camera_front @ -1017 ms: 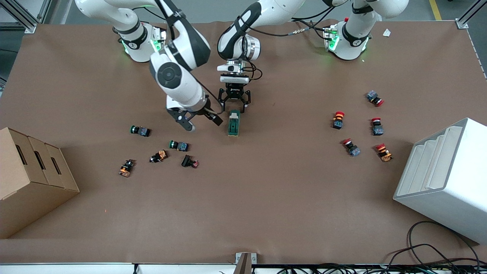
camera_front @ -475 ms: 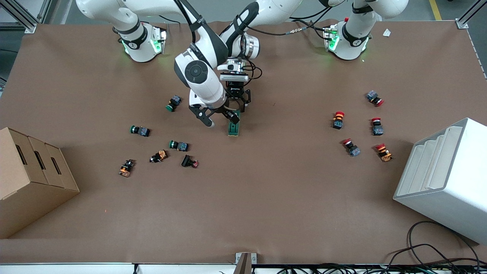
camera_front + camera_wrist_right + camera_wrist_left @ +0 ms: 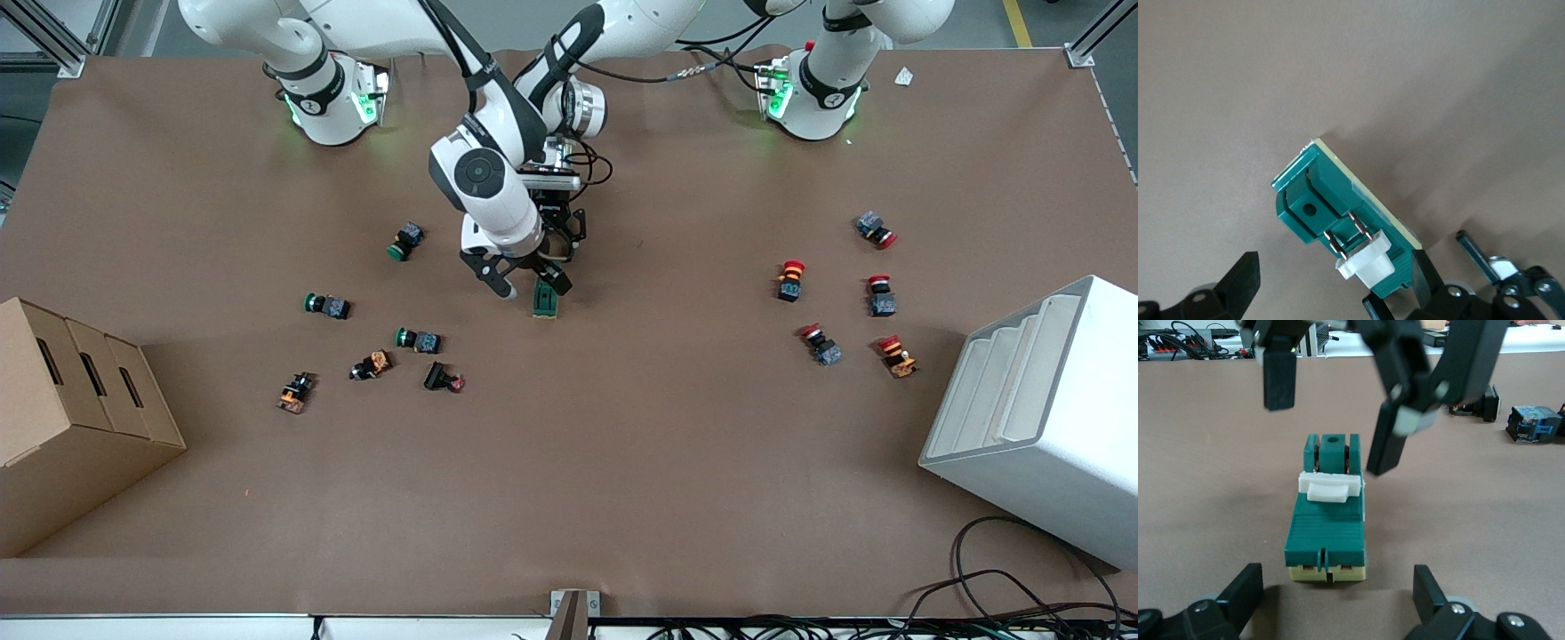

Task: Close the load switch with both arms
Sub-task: 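Push the white handle down with the right gripper to close the switch, then lift the right gripper off the white handle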

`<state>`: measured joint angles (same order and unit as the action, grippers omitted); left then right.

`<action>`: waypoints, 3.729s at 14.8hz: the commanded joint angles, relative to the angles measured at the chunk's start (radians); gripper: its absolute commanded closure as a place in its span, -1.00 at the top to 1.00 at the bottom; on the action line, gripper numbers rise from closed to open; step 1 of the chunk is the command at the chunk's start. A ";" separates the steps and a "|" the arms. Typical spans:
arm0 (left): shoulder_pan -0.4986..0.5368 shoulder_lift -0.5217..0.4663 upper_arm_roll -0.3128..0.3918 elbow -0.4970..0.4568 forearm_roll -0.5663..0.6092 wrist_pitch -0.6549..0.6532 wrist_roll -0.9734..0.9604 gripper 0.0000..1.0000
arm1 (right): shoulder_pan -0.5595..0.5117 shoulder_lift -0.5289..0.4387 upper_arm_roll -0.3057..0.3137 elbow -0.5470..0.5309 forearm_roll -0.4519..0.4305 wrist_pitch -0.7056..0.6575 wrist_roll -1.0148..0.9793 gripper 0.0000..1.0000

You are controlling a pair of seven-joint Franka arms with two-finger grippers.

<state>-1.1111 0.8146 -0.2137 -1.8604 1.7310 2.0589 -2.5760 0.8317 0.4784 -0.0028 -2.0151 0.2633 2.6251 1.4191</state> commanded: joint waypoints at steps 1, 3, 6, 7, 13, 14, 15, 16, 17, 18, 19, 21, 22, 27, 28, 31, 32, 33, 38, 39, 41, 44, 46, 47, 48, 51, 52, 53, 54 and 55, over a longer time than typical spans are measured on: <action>-0.007 0.061 -0.007 -0.014 -0.018 0.035 -0.030 0.98 | 0.032 0.020 -0.011 -0.013 0.022 0.055 0.017 1.00; -0.007 0.061 -0.007 -0.014 -0.018 0.035 -0.030 0.98 | 0.046 0.034 -0.011 -0.008 0.022 0.068 0.038 1.00; -0.007 0.061 -0.007 -0.014 -0.018 0.035 -0.030 0.98 | 0.049 0.045 -0.011 0.001 0.022 0.081 0.079 1.00; -0.006 0.061 -0.007 -0.013 -0.018 0.035 -0.030 0.98 | 0.047 0.045 -0.011 0.003 0.022 0.081 0.080 1.00; -0.001 0.060 -0.006 -0.011 -0.018 0.035 -0.030 0.98 | 0.038 0.048 -0.014 0.030 0.021 0.075 0.083 1.00; 0.001 0.060 -0.006 -0.011 -0.018 0.033 -0.030 0.98 | 0.034 0.046 -0.014 0.041 0.021 0.069 0.080 1.00; 0.002 0.060 -0.004 -0.013 -0.018 0.035 -0.030 0.98 | 0.032 0.046 -0.019 0.048 0.021 0.066 0.078 1.00; 0.002 0.060 -0.003 -0.011 -0.018 0.035 -0.030 0.98 | 0.026 0.045 -0.019 0.055 0.021 0.066 0.077 1.00; 0.002 0.060 -0.003 -0.011 -0.018 0.035 -0.030 0.98 | 0.018 0.045 -0.020 0.062 0.019 0.061 0.073 1.00; 0.002 0.060 -0.003 -0.011 -0.018 0.035 -0.030 0.98 | 0.011 0.045 -0.020 0.068 0.019 0.061 0.072 1.00; 0.002 0.060 -0.001 -0.011 -0.018 0.035 -0.030 0.98 | 0.006 0.045 -0.020 0.076 0.019 0.055 0.070 1.00; 0.002 0.060 0.000 -0.011 -0.018 0.035 -0.030 0.98 | -0.005 0.045 -0.020 0.111 0.019 0.015 0.070 1.00; 0.002 0.060 0.000 -0.011 -0.018 0.035 -0.030 0.98 | -0.008 0.045 -0.020 0.128 0.019 -0.005 0.070 1.00; 0.007 0.057 0.005 -0.006 -0.018 0.035 -0.029 0.99 | -0.020 0.046 -0.020 0.144 0.013 -0.020 0.066 1.00; 0.007 0.057 0.007 -0.006 -0.018 0.035 -0.029 0.99 | -0.020 0.046 -0.020 0.144 0.011 -0.020 0.064 1.00; 0.007 0.057 0.019 -0.008 -0.018 0.035 -0.029 0.99 | -0.025 0.058 -0.022 0.154 0.008 -0.020 0.061 1.00; 0.007 0.057 0.020 -0.008 -0.018 0.035 -0.029 0.99 | -0.032 0.068 -0.022 0.170 0.008 -0.019 0.052 1.00; 0.007 0.057 0.020 -0.008 -0.018 0.035 -0.029 0.99 | -0.037 0.087 -0.022 0.191 0.008 -0.020 0.050 1.00; 0.007 0.054 0.019 -0.005 -0.018 0.035 -0.029 0.99 | -0.066 0.147 -0.023 0.251 0.007 -0.019 0.015 1.00; 0.007 0.054 0.020 -0.003 -0.018 0.035 -0.029 0.99 | -0.074 0.149 -0.025 0.253 0.007 -0.019 0.003 1.00; 0.007 0.054 0.020 -0.006 -0.018 0.035 -0.027 0.99 | -0.078 0.160 -0.025 0.253 0.007 -0.016 -0.015 1.00; 0.005 0.052 0.019 -0.008 -0.018 0.033 -0.027 0.99 | -0.072 0.196 -0.023 0.271 0.007 -0.007 -0.012 1.00; 0.005 0.052 0.019 -0.011 -0.018 0.035 -0.027 0.99 | -0.069 0.218 -0.023 0.286 0.007 -0.005 -0.011 1.00; 0.005 0.052 0.019 -0.011 -0.018 0.035 -0.027 0.99 | -0.066 0.224 -0.025 0.289 0.007 -0.004 -0.011 1.00; 0.007 0.051 0.019 -0.010 -0.018 0.035 -0.027 0.99 | -0.065 0.230 -0.025 0.292 0.007 -0.004 -0.009 1.00; 0.010 0.043 0.019 -0.006 -0.019 0.035 -0.001 0.99 | -0.072 0.233 -0.025 0.300 0.007 -0.005 -0.011 1.00; 0.011 0.040 0.019 -0.006 -0.019 0.035 0.010 0.99 | -0.077 0.229 -0.025 0.315 0.005 -0.014 -0.017 1.00; 0.014 0.040 0.019 -0.005 -0.021 0.035 0.013 0.99 | -0.085 0.223 -0.025 0.322 0.002 -0.025 -0.025 1.00; 0.020 0.038 0.019 -0.003 -0.021 0.035 0.017 0.99 | -0.101 0.217 -0.025 0.323 0.001 -0.042 -0.037 1.00; 0.022 0.037 0.019 -0.003 -0.021 0.035 0.017 0.99 | -0.120 0.204 -0.025 0.328 0.001 -0.078 -0.066 1.00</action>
<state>-1.1125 0.8151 -0.2093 -1.8590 1.7311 2.0614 -2.5734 0.7555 0.6902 -0.0364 -1.7095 0.2716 2.5937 1.4027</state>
